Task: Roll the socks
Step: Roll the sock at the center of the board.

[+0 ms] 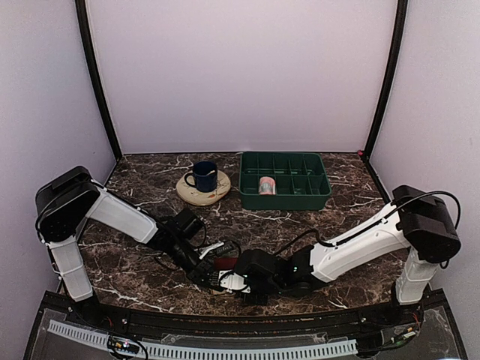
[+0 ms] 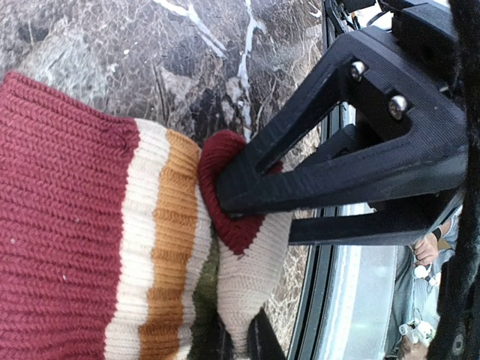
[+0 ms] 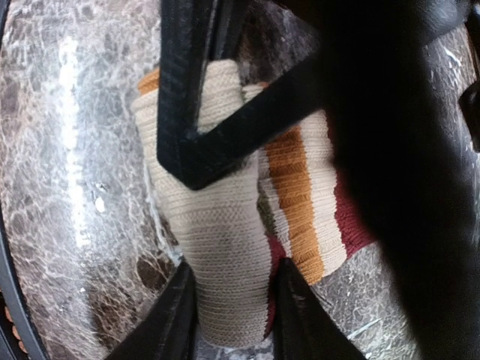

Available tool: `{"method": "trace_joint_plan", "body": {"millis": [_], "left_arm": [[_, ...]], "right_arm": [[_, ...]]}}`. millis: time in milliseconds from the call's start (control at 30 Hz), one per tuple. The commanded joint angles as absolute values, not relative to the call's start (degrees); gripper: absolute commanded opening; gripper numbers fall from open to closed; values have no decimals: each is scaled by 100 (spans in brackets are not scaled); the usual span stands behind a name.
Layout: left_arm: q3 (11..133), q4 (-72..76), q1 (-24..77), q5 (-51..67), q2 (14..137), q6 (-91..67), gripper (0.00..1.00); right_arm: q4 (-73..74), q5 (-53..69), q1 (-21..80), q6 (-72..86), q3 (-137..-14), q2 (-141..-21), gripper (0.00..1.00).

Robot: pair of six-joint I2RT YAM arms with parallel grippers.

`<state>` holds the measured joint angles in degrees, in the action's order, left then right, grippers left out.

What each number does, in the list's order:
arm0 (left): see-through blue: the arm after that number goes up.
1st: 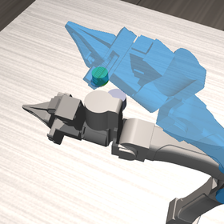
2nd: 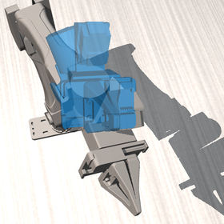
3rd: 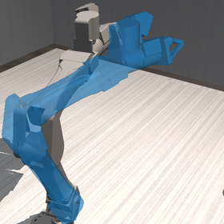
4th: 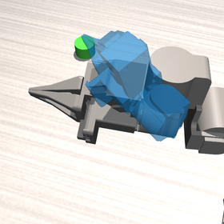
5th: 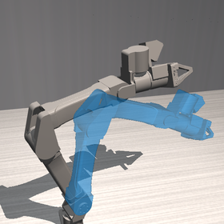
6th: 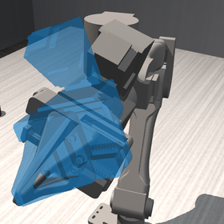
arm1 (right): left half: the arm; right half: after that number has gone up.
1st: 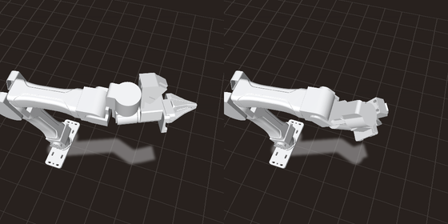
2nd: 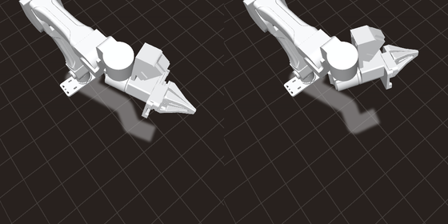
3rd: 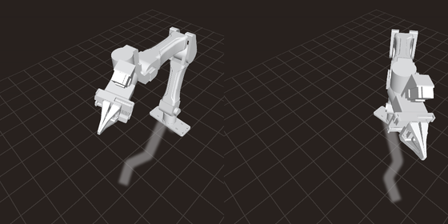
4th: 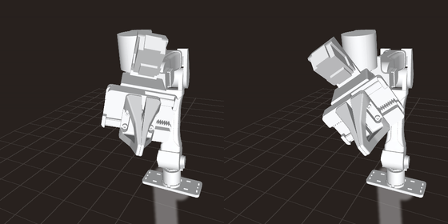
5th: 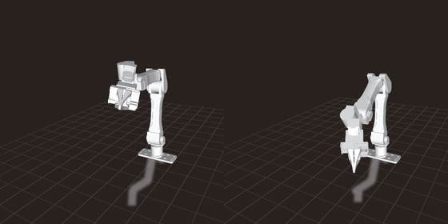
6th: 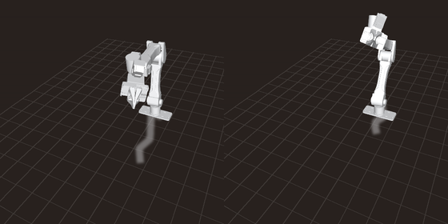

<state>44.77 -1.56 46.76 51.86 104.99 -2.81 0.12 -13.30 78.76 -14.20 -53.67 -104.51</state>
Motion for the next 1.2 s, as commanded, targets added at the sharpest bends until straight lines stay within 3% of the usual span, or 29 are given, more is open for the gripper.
{"method": "trace_joint_plan", "body": {"millis": [0, 233, 433, 800, 1167], "left_arm": [[4368, -768, 4676, 4760, 10714, -246, 0], [4353, -754, 4660, 4685, 10680, -352, 0], [4121, -535, 4618, 3873, 10225, -684, 23], [3672, -208, 4573, 2924, 9035, -1260, 40], [2838, 881, 4570, 2124, 7813, -1556, 43]], "right_arm": [[44, -1106, 7902, -1420, -5442, -10622, 26], [211, -852, 7795, -1406, -5546, -10715, 13], [505, -455, 7645, -1381, -5718, -10826, 6], [832, -31, 7409, -1168, -5863, -10920, 4], [1191, 701, 7109, -835, -6170, -11052, 4]]}}
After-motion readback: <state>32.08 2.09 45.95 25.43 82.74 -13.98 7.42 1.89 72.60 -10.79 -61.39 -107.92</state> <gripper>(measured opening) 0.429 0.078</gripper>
